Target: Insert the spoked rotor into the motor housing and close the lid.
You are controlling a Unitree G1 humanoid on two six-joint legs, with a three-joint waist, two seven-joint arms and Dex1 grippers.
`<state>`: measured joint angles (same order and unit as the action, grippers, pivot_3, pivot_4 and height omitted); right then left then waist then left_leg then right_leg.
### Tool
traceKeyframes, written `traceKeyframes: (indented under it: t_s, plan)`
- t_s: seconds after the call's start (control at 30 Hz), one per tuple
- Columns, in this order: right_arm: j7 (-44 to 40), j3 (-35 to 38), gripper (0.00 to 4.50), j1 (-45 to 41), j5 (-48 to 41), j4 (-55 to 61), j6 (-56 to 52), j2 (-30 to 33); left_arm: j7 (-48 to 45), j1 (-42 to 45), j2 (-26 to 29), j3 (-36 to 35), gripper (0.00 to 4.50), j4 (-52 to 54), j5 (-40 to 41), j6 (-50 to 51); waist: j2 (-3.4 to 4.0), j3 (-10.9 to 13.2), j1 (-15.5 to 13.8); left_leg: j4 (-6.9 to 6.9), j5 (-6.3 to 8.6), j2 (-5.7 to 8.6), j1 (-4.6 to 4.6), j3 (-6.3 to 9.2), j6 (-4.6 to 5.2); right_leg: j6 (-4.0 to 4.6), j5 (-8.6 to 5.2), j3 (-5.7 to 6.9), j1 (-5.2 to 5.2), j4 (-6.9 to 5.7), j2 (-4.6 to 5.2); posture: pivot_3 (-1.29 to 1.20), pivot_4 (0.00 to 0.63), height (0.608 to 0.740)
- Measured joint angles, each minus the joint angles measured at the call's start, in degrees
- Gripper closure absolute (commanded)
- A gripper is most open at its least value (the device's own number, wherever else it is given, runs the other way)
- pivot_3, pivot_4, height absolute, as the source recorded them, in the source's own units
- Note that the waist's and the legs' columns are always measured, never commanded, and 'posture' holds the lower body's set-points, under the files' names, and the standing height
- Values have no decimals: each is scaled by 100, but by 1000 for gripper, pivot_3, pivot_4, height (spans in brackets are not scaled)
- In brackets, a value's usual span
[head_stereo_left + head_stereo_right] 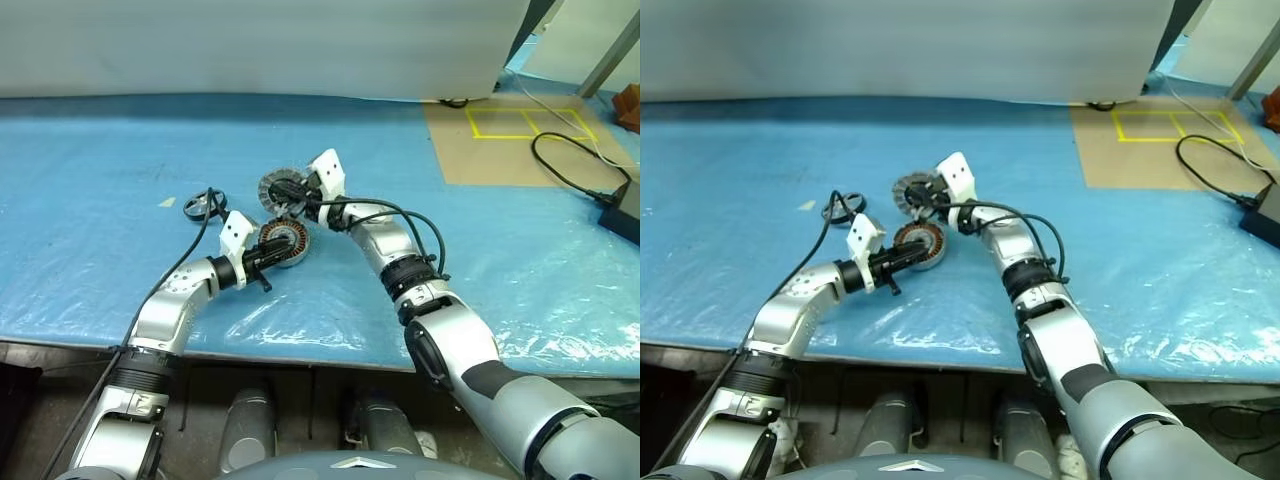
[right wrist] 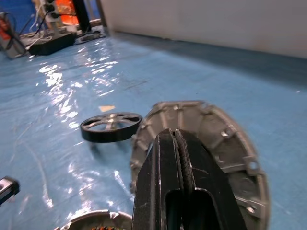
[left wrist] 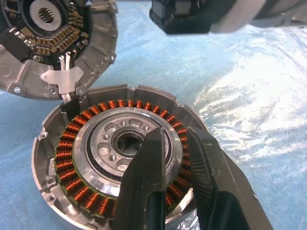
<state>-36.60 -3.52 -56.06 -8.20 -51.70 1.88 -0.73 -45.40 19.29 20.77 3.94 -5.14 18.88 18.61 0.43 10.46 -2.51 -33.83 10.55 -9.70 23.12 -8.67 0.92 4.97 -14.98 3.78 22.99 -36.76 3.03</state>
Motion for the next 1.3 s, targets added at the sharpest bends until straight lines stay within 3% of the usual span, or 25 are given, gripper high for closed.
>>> traceKeyframes:
  t_s: [0.43,0.67,0.97,1.23,1.3]
  plan:
    - [-121,-87,4500,145,141,-29,79,-124,-1,27,-1,-7,3701,-14,1,0,0,0,8,2,1,-1,2,0,1,0,0,0,3,-1,0,0,150,740]
    - [-997,162,4500,234,-635,1294,-1006,-34,-140,-48,65,-74,3701,215,203,157,0,0,1,4,1,-1,3,0,3,0,0,1,3,0,0,0,150,740]
    - [-2236,-161,4500,888,-1110,3021,-2812,1086,-312,-142,509,-304,3701,1068,619,581,-1,1,-35,3,1,-2,2,0,1,0,0,3,1,1,-1,0,150,740]
    - [-2301,-183,4500,1380,-1017,3504,-2922,1910,-172,-240,1297,-1259,3701,996,853,965,-1,1,-11,7,-1,1,0,0,-4,-1,0,2,0,8,-2,0,150,740]
    - [-2228,-192,4082,1629,-911,3560,-2782,2008,-123,-238,1367,-1428,3752,855,865,973,-1,1,-20,7,-1,2,2,0,-4,-1,0,1,0,10,-2,0,150,740]
